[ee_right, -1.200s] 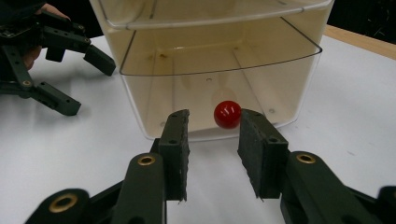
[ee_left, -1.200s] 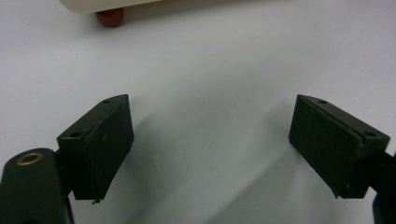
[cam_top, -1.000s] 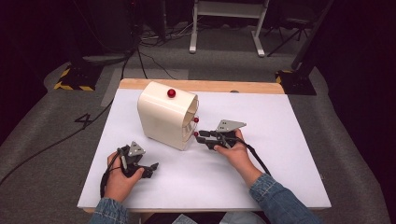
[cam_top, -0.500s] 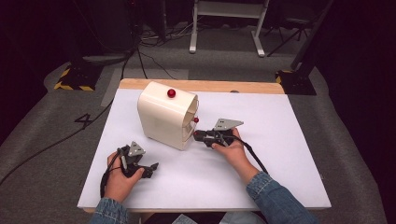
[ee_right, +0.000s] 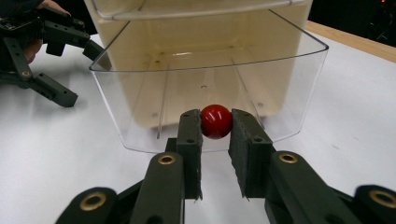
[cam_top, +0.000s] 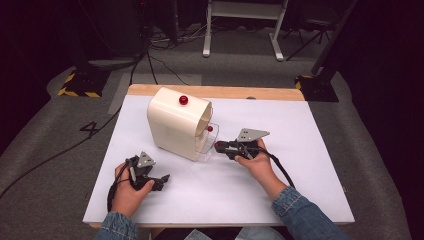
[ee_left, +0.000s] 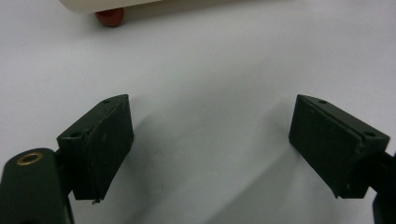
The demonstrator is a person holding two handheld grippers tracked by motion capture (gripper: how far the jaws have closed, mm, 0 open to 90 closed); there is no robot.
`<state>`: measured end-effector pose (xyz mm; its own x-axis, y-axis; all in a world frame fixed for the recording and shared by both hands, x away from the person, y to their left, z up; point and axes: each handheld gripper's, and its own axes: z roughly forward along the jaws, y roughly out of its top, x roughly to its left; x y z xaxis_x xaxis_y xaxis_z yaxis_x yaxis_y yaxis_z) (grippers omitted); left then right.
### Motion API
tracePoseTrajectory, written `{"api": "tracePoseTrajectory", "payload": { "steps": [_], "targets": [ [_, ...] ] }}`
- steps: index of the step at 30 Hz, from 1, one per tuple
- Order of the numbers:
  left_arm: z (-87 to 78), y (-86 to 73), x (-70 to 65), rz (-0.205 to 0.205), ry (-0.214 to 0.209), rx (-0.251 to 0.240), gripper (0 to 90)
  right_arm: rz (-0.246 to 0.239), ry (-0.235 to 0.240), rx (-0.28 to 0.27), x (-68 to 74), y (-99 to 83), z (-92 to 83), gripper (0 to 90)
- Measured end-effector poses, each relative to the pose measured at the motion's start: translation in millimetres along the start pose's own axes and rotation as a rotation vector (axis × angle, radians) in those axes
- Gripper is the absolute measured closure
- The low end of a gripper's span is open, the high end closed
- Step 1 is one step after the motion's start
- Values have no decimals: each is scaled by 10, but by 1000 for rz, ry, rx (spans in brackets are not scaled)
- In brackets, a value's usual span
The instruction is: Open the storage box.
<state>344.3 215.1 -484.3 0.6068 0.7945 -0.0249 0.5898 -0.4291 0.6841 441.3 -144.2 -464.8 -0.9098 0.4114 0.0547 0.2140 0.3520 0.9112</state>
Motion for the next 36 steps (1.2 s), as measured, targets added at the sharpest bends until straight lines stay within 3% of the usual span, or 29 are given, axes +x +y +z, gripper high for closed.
{"api": "tracePoseTrajectory", "payload": {
  "steps": [18, 36],
  "targets": [
    [2, 6, 7, 1, -3, 2, 140, 0, -23, 33, 31, -134, -473, 747],
    [1, 4, 2, -1, -2, 3, 140, 18, -33, 61, 56, -309, -641, 745]
  ]
}}
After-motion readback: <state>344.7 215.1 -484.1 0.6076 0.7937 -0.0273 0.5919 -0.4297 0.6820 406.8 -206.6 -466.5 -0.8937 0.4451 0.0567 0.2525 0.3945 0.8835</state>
